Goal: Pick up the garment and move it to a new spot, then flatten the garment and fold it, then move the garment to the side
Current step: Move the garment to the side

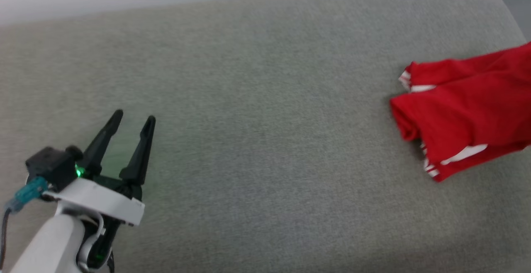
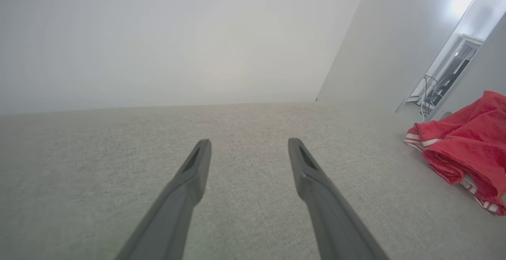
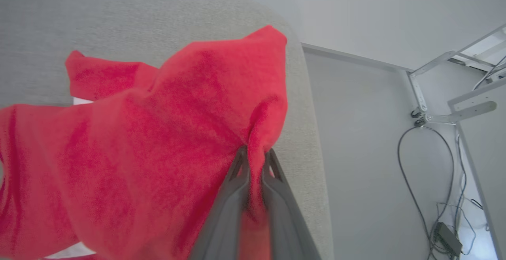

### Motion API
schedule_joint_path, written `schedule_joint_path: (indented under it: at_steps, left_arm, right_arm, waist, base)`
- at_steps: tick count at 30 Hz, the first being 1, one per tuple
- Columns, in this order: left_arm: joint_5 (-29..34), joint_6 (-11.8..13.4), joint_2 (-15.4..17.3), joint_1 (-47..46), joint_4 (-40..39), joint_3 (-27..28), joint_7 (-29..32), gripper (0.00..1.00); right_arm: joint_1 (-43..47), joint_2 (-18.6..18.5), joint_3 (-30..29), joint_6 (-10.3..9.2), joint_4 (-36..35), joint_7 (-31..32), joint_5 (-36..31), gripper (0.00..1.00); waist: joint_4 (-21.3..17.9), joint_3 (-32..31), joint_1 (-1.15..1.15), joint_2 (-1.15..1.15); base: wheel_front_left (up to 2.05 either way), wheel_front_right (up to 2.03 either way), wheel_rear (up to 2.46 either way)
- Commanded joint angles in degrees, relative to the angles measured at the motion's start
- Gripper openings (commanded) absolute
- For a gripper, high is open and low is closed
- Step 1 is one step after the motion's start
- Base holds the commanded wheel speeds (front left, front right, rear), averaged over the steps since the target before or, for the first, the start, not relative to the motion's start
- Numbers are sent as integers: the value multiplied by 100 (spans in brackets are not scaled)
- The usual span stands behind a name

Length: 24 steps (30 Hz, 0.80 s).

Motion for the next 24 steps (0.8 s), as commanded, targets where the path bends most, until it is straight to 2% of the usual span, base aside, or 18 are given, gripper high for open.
schedule_joint_path:
  at_steps: [1,10,17,24]
  left_arm:
    - [-31,-13,63,-147,8,-73,1,100]
    - [-164,-14,279,-775,78,-647,1,100]
    - [-255,-14,380,-1017,96,-875,1,100]
    - [-332,-14,442,-1110,135,-988,1,100]
  right_arm:
    - [-170,-61,63,-12,123,-217,-96,0]
    - [-935,-295,499,-12,1135,-1394,-735,0]
    - [-1357,-91,701,-12,1871,-1858,-1263,0]
    - [-1653,310,696,-12,2651,-2065,-1574,0]
  waist:
    - [-392,408,0,0]
    - [-557,803,0,0]
    - [-485,973,0,0]
    - [-409,1048,0,0]
  base:
    - [0,0,0]
    - [0,0,0]
    - [0,0,0]
    - [0,0,0]
